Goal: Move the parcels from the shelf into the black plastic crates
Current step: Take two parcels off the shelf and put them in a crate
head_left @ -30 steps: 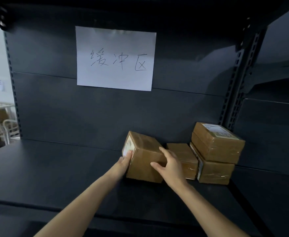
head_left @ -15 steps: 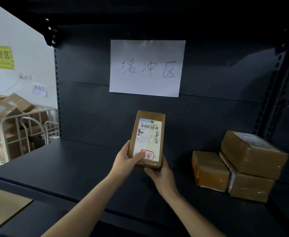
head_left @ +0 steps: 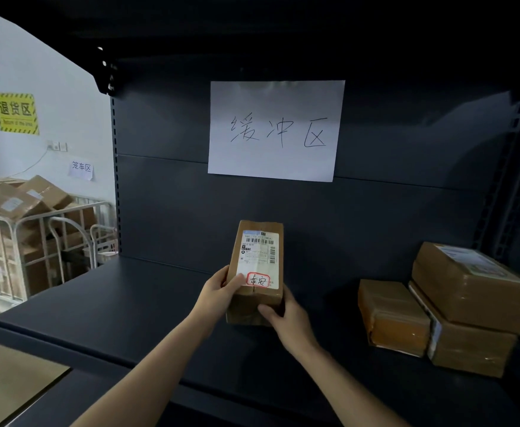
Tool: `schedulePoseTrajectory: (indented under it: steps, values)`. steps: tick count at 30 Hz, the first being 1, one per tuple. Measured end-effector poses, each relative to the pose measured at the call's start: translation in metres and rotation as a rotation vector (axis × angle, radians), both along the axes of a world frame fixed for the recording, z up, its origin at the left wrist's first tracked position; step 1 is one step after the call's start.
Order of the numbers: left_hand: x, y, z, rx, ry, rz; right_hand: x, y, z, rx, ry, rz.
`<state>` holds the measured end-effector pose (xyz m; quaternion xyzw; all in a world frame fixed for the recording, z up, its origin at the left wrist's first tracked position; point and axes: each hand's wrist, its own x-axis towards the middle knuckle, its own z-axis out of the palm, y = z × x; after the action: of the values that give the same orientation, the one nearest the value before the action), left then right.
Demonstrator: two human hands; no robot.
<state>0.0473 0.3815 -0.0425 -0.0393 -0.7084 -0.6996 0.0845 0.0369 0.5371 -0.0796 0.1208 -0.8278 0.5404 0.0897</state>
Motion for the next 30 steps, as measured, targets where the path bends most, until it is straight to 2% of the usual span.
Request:
schedulePoseTrajectory:
  steps: [7, 10, 12, 14, 17, 19, 22, 30]
  values:
    - [-0.01, -0.001, -0.012, 0.058, -0.107, 0.03, -0.005, -0.006, -0.004, 0.051, -0.008, -0.052]
    - [-0.011, 0.001, -0.012, -0.023, -0.093, 0.095, -0.004, -0.001, -0.003, 0.091, -0.005, -0.036]
    - [-0.011, 0.004, -0.009, -0.209, 0.015, 0.226, -0.003, 0.005, -0.002, 0.113, -0.017, -0.046]
    - [-0.006, 0.012, -0.005, -0.408, 0.199, 0.336, -0.001, 0.015, -0.002, 0.128, -0.033, -0.084]
    - [0.001, 0.031, 0.002, -0.638, 0.458, 0.376, 0.004, 0.036, 0.001, 0.143, -0.021, -0.144]
    - [0.006, 0.05, 0.003, -0.716, 0.554, 0.327, 0.009, 0.055, 0.005, 0.148, 0.005, -0.185]
    - [0.011, 0.085, 0.0, -0.716, 0.595, 0.189, 0.022, 0.089, 0.009, 0.158, 0.053, -0.26]
    - [0.015, 0.174, -0.011, -0.593, 0.432, -0.081, 0.065, 0.192, 0.027, 0.155, 0.144, -0.507]
